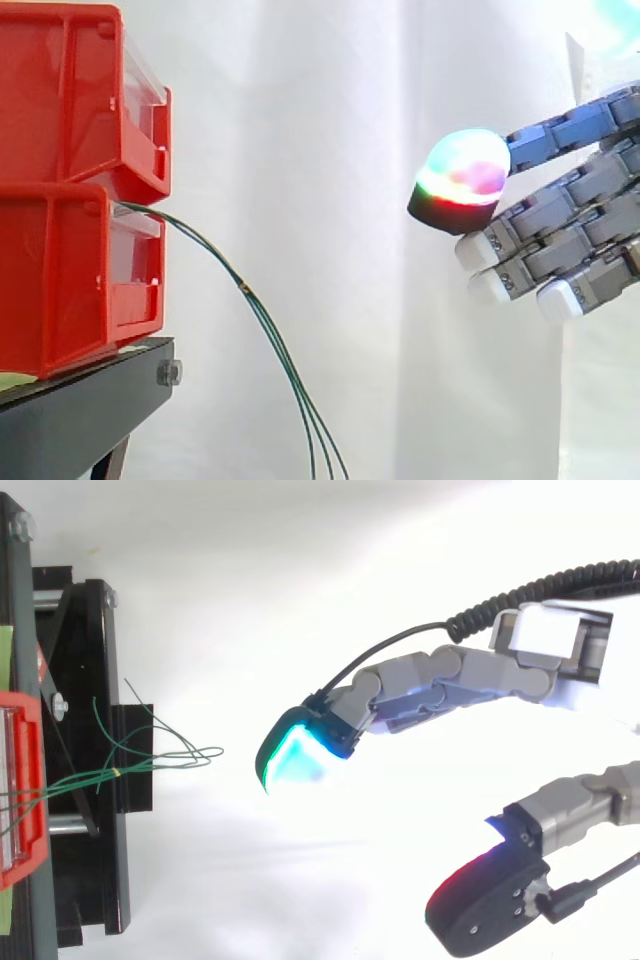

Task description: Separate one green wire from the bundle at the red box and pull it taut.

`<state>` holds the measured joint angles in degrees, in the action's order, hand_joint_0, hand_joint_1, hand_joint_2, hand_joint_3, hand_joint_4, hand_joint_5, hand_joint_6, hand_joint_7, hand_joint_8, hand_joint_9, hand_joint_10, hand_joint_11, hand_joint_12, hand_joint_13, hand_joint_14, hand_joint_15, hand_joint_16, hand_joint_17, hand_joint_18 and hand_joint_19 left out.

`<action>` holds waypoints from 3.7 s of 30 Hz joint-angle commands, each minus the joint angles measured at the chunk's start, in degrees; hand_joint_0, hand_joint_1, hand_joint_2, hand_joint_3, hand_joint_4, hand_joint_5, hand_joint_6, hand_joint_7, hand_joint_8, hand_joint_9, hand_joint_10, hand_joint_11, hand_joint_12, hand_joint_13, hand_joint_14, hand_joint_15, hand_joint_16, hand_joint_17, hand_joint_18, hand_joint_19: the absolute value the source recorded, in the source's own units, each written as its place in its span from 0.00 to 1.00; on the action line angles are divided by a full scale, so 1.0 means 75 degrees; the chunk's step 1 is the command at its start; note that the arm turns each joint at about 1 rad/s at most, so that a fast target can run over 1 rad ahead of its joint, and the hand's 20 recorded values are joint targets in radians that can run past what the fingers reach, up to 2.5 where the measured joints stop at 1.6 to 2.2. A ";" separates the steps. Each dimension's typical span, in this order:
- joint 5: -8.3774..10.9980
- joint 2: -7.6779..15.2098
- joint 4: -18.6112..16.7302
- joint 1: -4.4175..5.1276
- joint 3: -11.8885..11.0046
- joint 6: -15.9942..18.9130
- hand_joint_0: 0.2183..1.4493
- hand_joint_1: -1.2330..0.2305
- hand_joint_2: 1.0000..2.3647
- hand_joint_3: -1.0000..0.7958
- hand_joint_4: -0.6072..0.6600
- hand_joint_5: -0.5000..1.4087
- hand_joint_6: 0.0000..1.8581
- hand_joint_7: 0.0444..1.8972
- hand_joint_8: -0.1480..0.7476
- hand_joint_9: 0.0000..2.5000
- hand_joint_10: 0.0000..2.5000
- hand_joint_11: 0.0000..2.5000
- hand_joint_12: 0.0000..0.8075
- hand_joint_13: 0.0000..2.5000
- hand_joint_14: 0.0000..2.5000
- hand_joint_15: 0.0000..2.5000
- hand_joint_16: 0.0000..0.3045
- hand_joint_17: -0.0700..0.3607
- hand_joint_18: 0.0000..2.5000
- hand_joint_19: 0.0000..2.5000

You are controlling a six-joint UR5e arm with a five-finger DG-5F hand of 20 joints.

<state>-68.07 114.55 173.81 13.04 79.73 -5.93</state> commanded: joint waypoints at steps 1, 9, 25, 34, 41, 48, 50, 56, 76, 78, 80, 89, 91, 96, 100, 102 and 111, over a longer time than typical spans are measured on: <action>-0.0006 0.0149 -0.0159 0.0020 0.0010 -0.0101 0.25 0.45 0.00 0.29 0.65 0.13 0.27 0.32 0.53 0.17 0.00 0.06 0.50 0.14 0.00 0.01 0.24 0.54 0.19 0.08; 0.0029 0.0313 -0.0616 0.0032 0.0010 -0.0147 0.25 0.45 0.00 0.29 0.66 0.14 0.27 0.32 0.53 0.18 0.00 0.06 0.49 0.15 0.00 0.02 0.24 0.54 0.19 0.08; -0.0018 0.1274 -0.2128 0.0067 0.0010 -0.0499 0.25 0.45 0.00 0.29 0.66 0.14 0.27 0.32 0.53 0.18 0.00 0.06 0.50 0.15 0.00 0.02 0.24 0.54 0.19 0.08; -0.0299 0.1836 -0.2796 0.0008 0.0022 -0.0335 0.25 0.45 0.00 0.29 0.66 0.14 0.27 0.32 0.53 0.18 0.00 0.06 0.50 0.16 0.00 0.02 0.23 0.54 0.19 0.08; 0.0134 0.1836 -0.2667 -0.0086 0.0010 -0.0312 0.25 0.45 0.00 0.29 0.66 0.14 0.27 0.32 0.53 0.18 0.00 0.06 0.50 0.16 0.00 0.02 0.23 0.54 0.19 0.08; 0.0310 0.1825 -0.2609 -0.0121 -0.0236 -0.0323 0.25 0.45 0.00 0.29 0.66 0.14 0.27 0.32 0.53 0.19 0.00 0.06 0.50 0.16 0.00 0.02 0.23 0.54 0.19 0.08; 0.0287 0.1813 -0.2081 -0.0121 -0.0529 -0.0253 0.25 0.45 0.00 0.29 0.66 0.14 0.27 0.32 0.53 0.19 0.00 0.06 0.50 0.16 0.00 0.02 0.23 0.54 0.19 0.08; 0.0240 0.1485 -0.1167 -0.0097 -0.0681 -0.0300 0.25 0.45 0.00 0.29 0.66 0.14 0.27 0.32 0.53 0.19 0.00 0.06 0.50 0.16 0.00 0.02 0.23 0.54 0.19 0.08; 0.0287 0.1590 -0.1425 -0.0543 -0.0681 -0.0487 0.26 0.45 0.00 0.29 0.67 0.15 0.27 0.33 0.53 0.21 0.00 0.07 0.47 0.20 0.00 0.04 0.23 0.53 0.19 0.08; 0.0251 0.1813 -0.1671 -0.0613 -0.0681 -0.0464 0.26 0.45 0.00 0.29 0.67 0.15 0.27 0.32 0.52 0.21 0.00 0.07 0.47 0.20 0.00 0.05 0.23 0.52 0.19 0.09; 0.0251 0.1848 -0.1753 -0.0625 -0.0681 -0.0476 0.26 0.45 0.00 0.29 0.67 0.15 0.27 0.33 0.52 0.22 0.00 0.07 0.47 0.21 0.00 0.05 0.23 0.52 0.19 0.08; 0.0251 0.2282 -0.2679 -0.0625 -0.0681 -0.0675 0.26 0.45 0.00 0.29 0.67 0.15 0.27 0.33 0.52 0.23 0.00 0.07 0.47 0.22 0.00 0.06 0.23 0.52 0.20 0.08; 0.0251 0.2422 -0.2866 -0.0590 -0.0716 -0.0745 0.26 0.45 0.00 0.29 0.67 0.15 0.27 0.33 0.52 0.23 0.00 0.08 0.47 0.22 0.00 0.06 0.23 0.52 0.20 0.09; 0.0017 0.2938 -0.3159 -0.0461 -0.0974 -0.0745 0.26 0.45 0.00 0.29 0.68 0.16 0.27 0.34 0.53 0.24 0.00 0.08 0.47 0.22 0.00 0.06 0.22 0.52 0.20 0.09; -0.0171 0.3149 -0.3159 -0.0379 -0.1161 -0.0651 0.26 0.45 0.00 0.29 0.69 0.16 0.27 0.35 0.52 0.25 0.00 0.09 0.46 0.22 0.00 0.06 0.22 0.52 0.21 0.09; -0.0217 0.3184 -0.3136 -0.0308 -0.1161 -0.0569 0.26 0.45 0.00 0.29 0.70 0.16 0.27 0.36 0.52 0.25 0.00 0.09 0.47 0.23 0.00 0.06 0.22 0.52 0.21 0.09; -0.0264 0.3184 -0.3183 -0.0273 -0.1173 -0.0312 0.27 0.44 0.00 0.29 0.71 0.17 0.27 0.37 0.53 0.26 0.00 0.10 0.47 0.23 0.00 0.06 0.22 0.51 0.22 0.09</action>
<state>-70.01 138.41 150.00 10.93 71.00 -9.00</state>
